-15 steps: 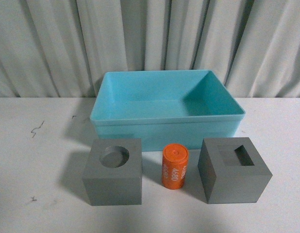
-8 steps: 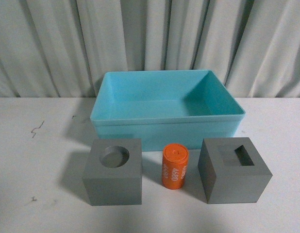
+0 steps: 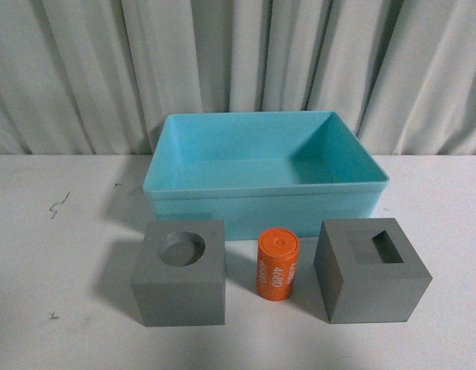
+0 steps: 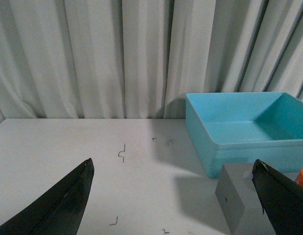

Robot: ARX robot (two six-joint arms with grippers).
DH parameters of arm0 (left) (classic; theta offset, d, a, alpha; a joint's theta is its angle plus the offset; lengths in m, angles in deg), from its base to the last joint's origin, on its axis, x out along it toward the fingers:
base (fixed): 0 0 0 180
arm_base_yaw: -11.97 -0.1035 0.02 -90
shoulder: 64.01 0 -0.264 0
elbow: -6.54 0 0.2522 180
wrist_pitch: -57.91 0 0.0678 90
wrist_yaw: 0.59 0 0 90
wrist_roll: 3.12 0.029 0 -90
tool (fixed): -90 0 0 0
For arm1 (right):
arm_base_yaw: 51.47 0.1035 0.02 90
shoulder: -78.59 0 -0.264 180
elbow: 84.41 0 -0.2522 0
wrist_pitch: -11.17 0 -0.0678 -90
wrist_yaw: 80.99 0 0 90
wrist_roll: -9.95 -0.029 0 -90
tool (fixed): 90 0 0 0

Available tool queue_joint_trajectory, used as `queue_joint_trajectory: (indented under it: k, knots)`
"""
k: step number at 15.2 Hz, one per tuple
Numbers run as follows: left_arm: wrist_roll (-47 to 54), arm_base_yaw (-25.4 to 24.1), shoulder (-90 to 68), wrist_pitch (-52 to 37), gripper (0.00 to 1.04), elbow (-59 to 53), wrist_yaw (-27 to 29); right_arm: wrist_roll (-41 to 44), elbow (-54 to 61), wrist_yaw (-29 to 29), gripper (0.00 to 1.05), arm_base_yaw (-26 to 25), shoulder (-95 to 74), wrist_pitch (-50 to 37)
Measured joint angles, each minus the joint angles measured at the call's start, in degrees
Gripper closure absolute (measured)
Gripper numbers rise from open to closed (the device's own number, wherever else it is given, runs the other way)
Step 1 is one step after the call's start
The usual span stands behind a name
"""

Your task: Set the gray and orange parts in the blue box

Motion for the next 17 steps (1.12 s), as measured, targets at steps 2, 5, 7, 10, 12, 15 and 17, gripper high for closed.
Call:
queue_joint_trajectory:
  k: [2,5,7,10,12,15,17]
  knots:
    - [0.0,0.0,0.0,0.0,0.07,0.0,0.0,0.0,0.0,0.0,0.06,0.0,0.0,0.0]
    - [0.0,0.0,0.0,0.0,0.07,0.0,0.0,0.0,0.0,0.0,0.06,0.0,0.0,0.0]
    - [0.0,0.0,0.0,0.0,0.07,0.0,0.0,0.0,0.0,0.0,0.06,0.0,0.0,0.0]
    - [0.0,0.0,0.0,0.0,0.07,0.0,0.0,0.0,0.0,0.0,0.06,0.0,0.0,0.0]
    - [0.0,0.0,0.0,0.0,0.07,0.0,0.0,0.0,0.0,0.0,0.06,0.0,0.0,0.0]
    - [0.0,0.0,0.0,0.0,0.07,0.0,0.0,0.0,0.0,0.0,0.06,0.0,0.0,0.0]
    - [0.0,0.0,0.0,0.0,0.07,0.0,0.0,0.0,0.0,0.0,0.06,0.0,0.0,0.0]
